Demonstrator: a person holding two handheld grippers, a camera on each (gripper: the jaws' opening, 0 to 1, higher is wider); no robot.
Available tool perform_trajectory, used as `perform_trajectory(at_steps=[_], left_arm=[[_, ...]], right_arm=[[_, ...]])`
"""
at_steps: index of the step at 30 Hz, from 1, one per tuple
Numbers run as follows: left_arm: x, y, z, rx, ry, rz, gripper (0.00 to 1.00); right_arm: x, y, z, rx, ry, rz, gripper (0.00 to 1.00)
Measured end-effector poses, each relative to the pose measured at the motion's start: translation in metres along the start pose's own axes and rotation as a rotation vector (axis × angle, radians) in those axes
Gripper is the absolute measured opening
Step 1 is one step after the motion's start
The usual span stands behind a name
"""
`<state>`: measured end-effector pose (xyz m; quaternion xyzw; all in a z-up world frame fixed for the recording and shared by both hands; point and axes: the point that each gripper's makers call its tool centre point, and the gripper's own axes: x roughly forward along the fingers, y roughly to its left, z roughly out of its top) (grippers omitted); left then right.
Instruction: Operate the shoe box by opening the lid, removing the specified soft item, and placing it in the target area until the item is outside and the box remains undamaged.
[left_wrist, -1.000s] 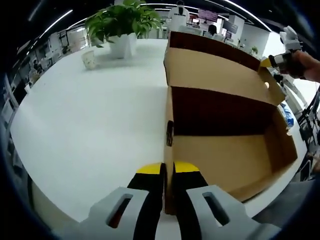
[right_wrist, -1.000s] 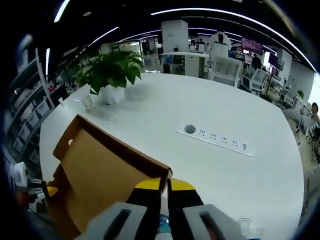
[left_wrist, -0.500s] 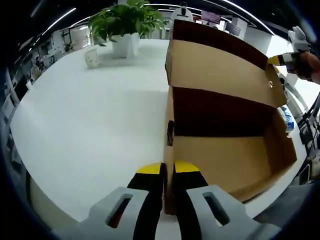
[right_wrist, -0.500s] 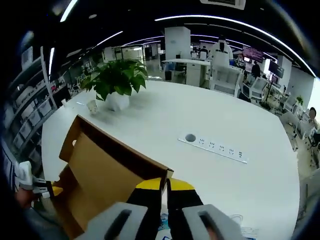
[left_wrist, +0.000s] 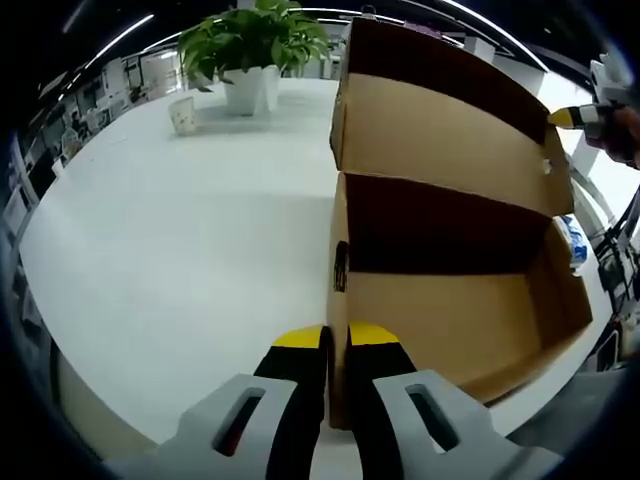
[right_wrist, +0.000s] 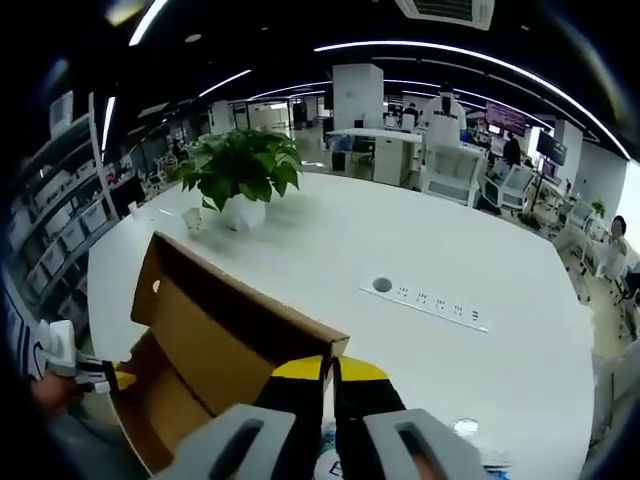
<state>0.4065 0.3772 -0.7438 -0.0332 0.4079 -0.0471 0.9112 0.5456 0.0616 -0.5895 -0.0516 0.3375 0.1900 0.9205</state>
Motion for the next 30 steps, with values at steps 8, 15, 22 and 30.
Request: perform_trajectory(at_steps=[8, 15, 22, 30], left_arm=[[0.0, 0.0, 0.0, 0.003, 0.002, -0.007, 0.05], [0.0, -0.001, -0.001, 0.003, 0.002, -0.01, 0.05], [0.0, -0.002, -0.001, 0.01, 0.006, -0.016, 0.05], [-0.001, -0.003, -0.002, 0.009, 0.008, -0.019, 0.05]], right_arm=[[-0.015, 0.007, -0.001, -0.013, -0.021, -0.005, 0.0], [-0.026, 0.01, -0.004, -0.008, -0.039, -0.014, 0.0], [-0.04, 0.014, -0.01, 0.0, -0.064, -0.035, 0.0], [-0.056, 0.021, -0.017, -0.011, -0.098, -0.063, 0.0]])
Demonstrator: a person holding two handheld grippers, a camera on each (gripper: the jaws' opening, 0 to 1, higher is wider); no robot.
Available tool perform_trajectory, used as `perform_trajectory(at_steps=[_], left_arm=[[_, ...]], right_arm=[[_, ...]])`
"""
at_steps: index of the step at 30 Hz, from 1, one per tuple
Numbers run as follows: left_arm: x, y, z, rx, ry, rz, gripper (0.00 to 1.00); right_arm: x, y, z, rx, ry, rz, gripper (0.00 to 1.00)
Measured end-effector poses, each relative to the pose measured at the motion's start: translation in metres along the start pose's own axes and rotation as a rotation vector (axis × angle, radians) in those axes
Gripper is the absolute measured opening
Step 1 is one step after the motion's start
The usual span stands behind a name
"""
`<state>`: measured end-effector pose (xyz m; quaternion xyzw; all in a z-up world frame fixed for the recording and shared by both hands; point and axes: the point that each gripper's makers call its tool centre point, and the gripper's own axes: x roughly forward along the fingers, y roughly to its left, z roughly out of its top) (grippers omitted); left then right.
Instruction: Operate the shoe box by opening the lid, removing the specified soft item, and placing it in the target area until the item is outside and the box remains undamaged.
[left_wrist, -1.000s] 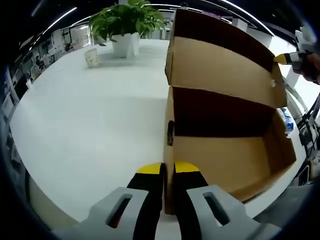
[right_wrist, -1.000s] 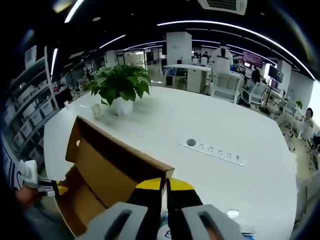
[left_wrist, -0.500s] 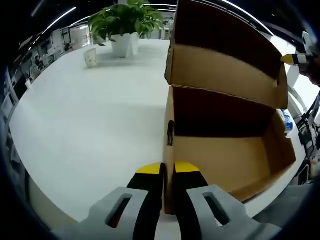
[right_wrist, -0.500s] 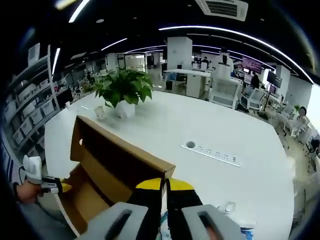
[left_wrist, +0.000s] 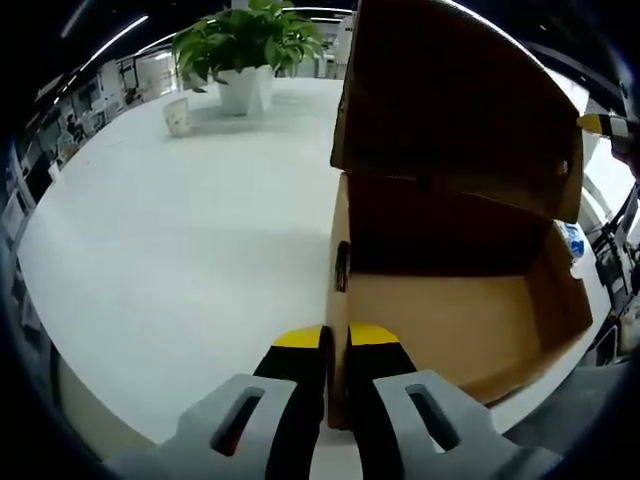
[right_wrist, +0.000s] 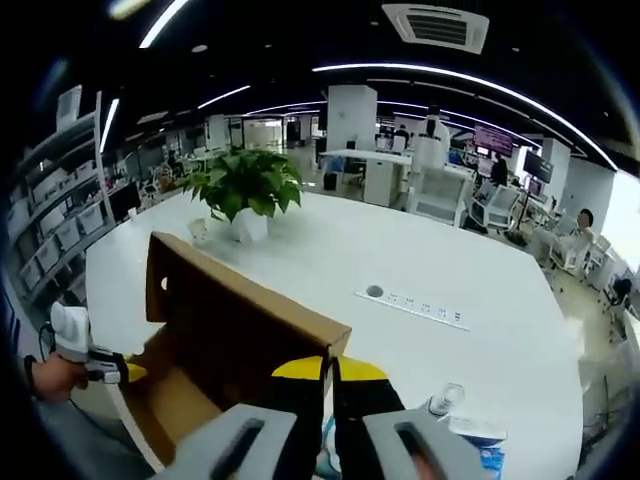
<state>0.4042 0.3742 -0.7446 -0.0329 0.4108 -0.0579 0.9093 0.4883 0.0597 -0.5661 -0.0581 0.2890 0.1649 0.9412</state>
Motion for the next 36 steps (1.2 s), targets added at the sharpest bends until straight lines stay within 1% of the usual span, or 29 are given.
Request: perform_trajectory(at_steps=[9, 11, 15, 19, 22, 24, 28, 34, 36], left_arm=[[0.0, 0.0, -0.001, -0.046, -0.002, 0.003, 0.05], [0.0, 0.001, -0.001, -0.053, -0.004, 0.001, 0.05], [-0.001, 0.0, -0.001, -0.05, -0.002, -0.002, 0.05], [-0.001, 0.001, -0.001, -0.04, 0.002, -0.024, 0.06], [-0.001, 0.0, -0.001, -0.039, 0.003, -0.028, 0.06], [-0.001, 0.0, -0.001, -0.035, 0.005, -0.03, 0.06], [-0.001, 0.0, 0.0, -0.031, 0.015, -0.072, 0.07], [0.0, -0.002, -0.001, -0.025, 0.014, -0.088, 0.07], [0.0, -0.002, -0.001, -0.04, 0.014, -0.117, 0.08]], right_arm=[[-0.007, 0.002, -0.001, 0.002, -0.022, -0.007, 0.0], [-0.007, 0.001, 0.0, 0.021, -0.023, -0.001, 0.0], [-0.011, 0.004, -0.004, 0.015, -0.03, -0.004, 0.0], [-0.018, 0.007, -0.007, 0.016, -0.038, -0.011, 0.0], [-0.024, 0.009, -0.01, 0.048, -0.042, -0.009, 0.0], [-0.027, 0.011, -0.012, 0.047, -0.045, -0.01, 0.0], [-0.034, 0.017, -0.017, 0.051, -0.055, -0.019, 0.0], [-0.044, 0.024, -0.026, 0.062, -0.066, -0.03, 0.0], [-0.048, 0.027, -0.03, 0.072, -0.067, -0.031, 0.0]])
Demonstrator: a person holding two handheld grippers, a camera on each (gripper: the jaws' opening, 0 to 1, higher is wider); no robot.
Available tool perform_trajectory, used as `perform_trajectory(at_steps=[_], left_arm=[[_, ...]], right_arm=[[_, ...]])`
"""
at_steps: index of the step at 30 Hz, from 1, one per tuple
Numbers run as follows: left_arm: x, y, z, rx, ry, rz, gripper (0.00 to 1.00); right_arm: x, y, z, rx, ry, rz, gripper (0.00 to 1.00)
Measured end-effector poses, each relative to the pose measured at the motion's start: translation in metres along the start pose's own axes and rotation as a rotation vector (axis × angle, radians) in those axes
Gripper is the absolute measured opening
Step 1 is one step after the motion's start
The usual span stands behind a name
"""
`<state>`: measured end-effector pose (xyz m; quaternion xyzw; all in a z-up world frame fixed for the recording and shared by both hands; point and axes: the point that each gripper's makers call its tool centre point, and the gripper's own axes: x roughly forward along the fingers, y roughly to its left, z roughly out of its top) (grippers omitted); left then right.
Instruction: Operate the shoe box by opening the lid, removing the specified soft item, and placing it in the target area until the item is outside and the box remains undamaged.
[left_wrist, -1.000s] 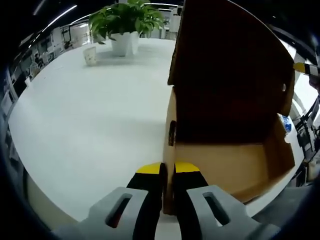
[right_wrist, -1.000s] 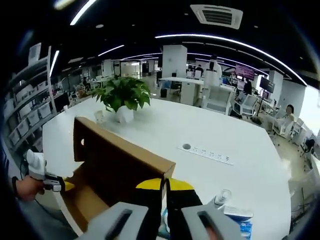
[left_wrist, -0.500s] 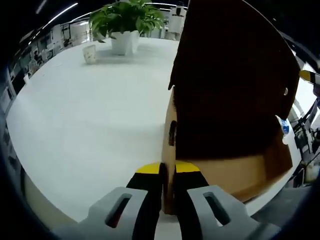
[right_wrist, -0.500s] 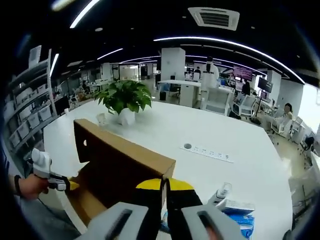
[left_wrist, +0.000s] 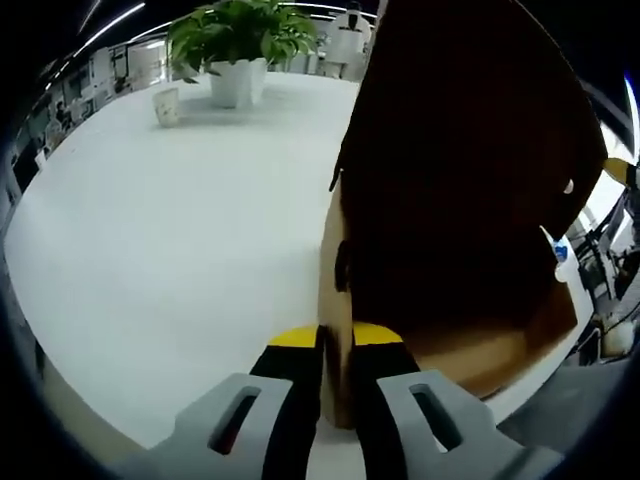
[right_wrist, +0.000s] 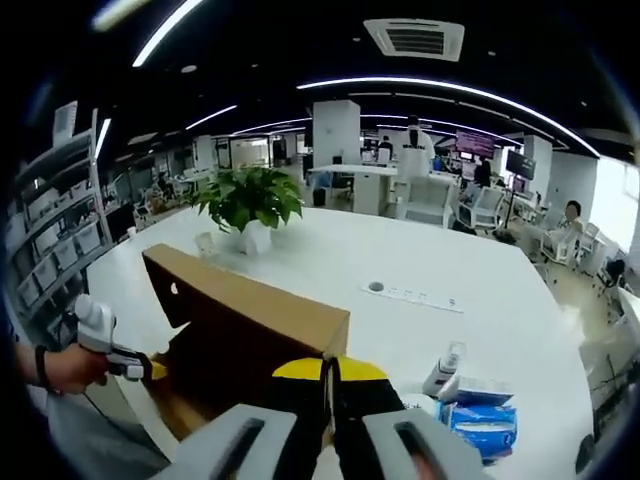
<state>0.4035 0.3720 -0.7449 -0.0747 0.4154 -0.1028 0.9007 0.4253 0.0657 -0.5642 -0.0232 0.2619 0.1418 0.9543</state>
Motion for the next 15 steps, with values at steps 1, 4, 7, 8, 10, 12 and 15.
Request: perform_trajectory(at_steps=[1, 4, 7, 8, 10, 12, 15], left_arm=[[0.0, 0.0, 0.0, -0.016, 0.0, -0.019, 0.09], [0.001, 0.001, 0.0, -0.037, 0.001, -0.046, 0.11], [0.001, -0.002, -0.001, -0.014, 0.002, -0.049, 0.11], [0.001, -0.002, -0.001, -0.011, 0.001, -0.05, 0.11], [0.001, -0.002, -0.001, -0.014, 0.001, -0.055, 0.11], [0.001, -0.002, -0.001, -0.014, 0.002, -0.061, 0.11], [0.001, -0.003, -0.001, -0.016, 0.004, -0.068, 0.12]], right_arm=[[-0.002, 0.001, -0.002, 0.005, 0.0, -0.001, 0.0], [-0.005, 0.005, -0.007, -0.002, 0.002, -0.009, 0.0], [-0.009, 0.007, -0.012, -0.003, 0.002, -0.011, 0.0], [-0.011, 0.008, -0.013, -0.002, 0.002, -0.011, 0.0], [-0.013, 0.01, -0.018, -0.009, 0.005, -0.013, 0.0], [-0.016, 0.011, -0.022, 0.004, 0.009, -0.01, 0.0], [-0.02, 0.015, -0.027, 0.009, 0.01, -0.012, 0.0]])
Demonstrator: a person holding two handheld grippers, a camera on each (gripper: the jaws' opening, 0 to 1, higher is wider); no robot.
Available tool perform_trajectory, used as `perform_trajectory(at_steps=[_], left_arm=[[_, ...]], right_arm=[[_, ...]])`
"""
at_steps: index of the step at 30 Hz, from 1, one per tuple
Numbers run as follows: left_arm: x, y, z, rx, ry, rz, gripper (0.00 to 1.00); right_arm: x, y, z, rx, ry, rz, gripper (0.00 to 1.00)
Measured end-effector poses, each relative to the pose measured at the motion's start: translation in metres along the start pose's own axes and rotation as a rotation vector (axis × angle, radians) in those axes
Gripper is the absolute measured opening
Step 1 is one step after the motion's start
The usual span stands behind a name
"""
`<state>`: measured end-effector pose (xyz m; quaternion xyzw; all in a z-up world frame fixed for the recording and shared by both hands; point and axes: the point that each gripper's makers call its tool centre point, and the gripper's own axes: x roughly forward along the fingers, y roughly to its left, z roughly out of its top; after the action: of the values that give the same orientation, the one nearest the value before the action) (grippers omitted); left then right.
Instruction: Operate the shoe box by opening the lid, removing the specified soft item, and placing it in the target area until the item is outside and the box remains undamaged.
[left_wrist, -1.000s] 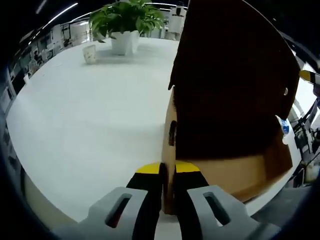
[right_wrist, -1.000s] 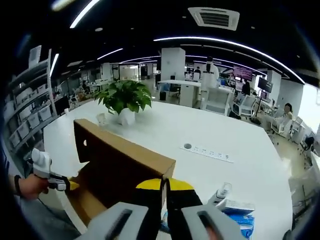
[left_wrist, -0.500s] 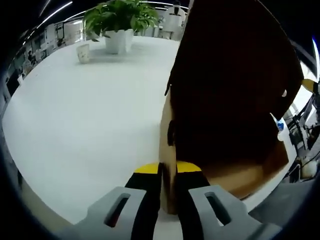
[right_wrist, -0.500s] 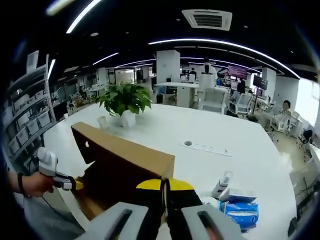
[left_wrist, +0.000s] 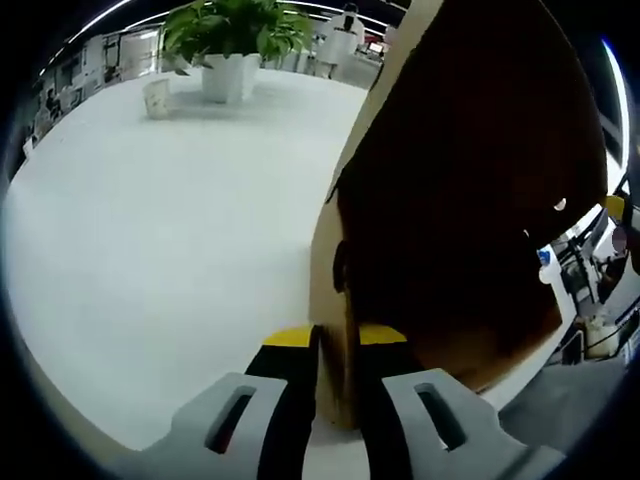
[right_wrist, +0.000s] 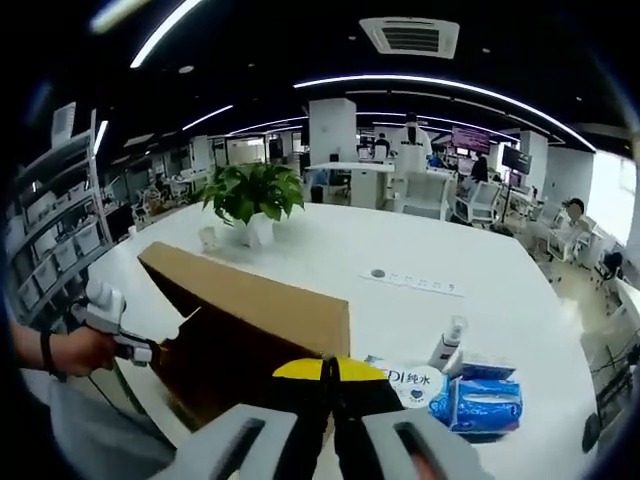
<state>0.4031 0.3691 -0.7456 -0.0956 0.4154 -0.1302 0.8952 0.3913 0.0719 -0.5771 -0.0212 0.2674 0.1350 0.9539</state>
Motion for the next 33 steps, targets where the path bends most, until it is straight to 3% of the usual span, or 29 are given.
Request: perform_trajectory(at_steps=[26, 33], left_arm=[[0.001, -0.002, 0.0, 0.007, 0.005, -0.029, 0.14], [0.001, -0.002, 0.0, 0.005, 0.007, -0.035, 0.15]], right_arm=[[-0.012, 0.011, -0.036, -0.017, 0.002, -0.011, 0.0], [-0.013, 0.014, -0.052, -0.009, 0.029, -0.001, 0.0]])
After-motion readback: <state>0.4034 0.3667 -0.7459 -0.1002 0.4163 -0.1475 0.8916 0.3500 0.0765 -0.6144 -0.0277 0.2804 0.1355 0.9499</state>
